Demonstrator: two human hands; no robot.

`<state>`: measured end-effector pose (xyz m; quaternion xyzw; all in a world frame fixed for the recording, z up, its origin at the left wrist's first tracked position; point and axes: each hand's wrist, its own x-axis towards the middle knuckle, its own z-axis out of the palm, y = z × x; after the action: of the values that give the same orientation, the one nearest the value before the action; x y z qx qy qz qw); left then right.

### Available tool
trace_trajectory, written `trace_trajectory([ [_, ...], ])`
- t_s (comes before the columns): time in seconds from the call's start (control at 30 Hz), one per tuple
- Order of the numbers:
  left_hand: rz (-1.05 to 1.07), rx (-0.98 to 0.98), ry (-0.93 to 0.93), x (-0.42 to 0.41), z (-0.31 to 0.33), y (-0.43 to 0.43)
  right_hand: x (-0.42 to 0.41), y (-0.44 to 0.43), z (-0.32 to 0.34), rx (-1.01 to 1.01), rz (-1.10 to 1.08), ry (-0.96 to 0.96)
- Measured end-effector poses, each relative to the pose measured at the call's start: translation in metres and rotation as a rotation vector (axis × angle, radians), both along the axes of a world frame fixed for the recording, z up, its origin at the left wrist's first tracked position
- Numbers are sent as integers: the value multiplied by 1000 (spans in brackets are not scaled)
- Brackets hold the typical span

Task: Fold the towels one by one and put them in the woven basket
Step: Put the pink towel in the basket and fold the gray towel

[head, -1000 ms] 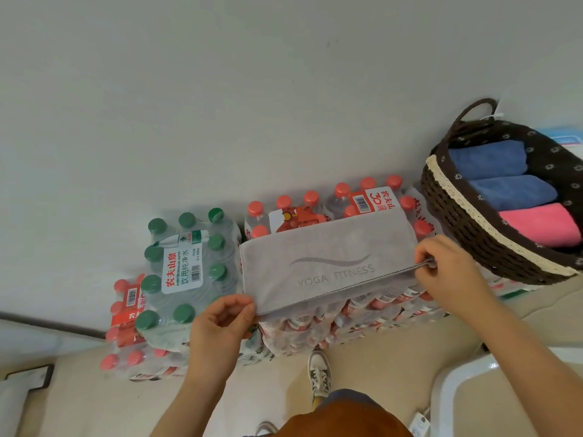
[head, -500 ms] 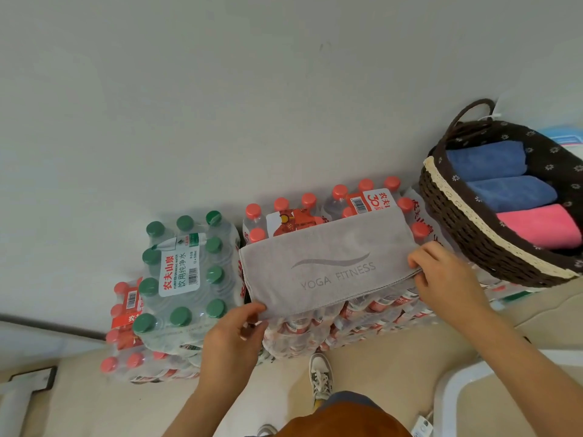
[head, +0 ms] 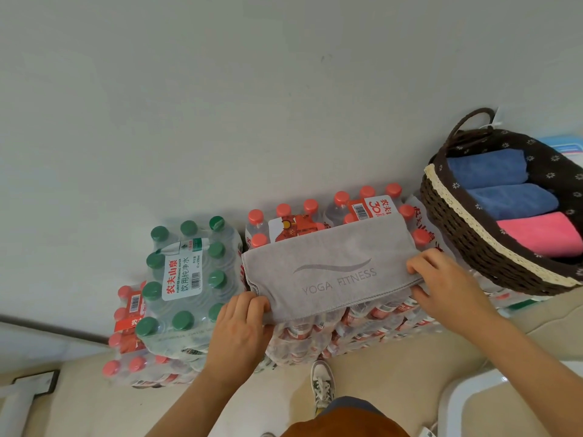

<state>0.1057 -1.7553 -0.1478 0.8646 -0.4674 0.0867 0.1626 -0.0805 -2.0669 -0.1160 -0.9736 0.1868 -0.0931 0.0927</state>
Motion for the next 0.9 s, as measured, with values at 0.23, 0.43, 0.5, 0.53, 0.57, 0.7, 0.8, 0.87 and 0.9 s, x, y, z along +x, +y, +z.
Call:
trace_trajectory([
  [0.23, -33, -13, 44, 2, 6, 6, 1, -7, 3, 91, -26, -3],
  [0.43, -26, -22, 230, 5, 27, 11, 2, -6, 13, 90, -54, -17],
  [0.5, 4, -28, 353, 7, 45, 10, 3, -5, 21, 131, -85, -44],
  [0.53, 31, -30, 412, 9, 57, 10, 5, -4, 29, 177, -110, -56],
  [0.57, 66, -34, 480, 10, 69, 9, 6, -3, 38, 239, -141, -70],
  [0.7, 84, -114, 821, 24, 128, 13, 10, 0, 95, 593, -242, -112],
  [0.8, 46, -283, 935, 37, 162, 14, 12, -4, 130, 691, -269, -221],
  [0.87, 81, -369, 1051, 47, 168, 9, 18, -9, 141, 729, -283, -318],
  [0.9, 114, -381, 1098, 51, 167, 4, 24, -12, 142, 747, -291, -336],
])
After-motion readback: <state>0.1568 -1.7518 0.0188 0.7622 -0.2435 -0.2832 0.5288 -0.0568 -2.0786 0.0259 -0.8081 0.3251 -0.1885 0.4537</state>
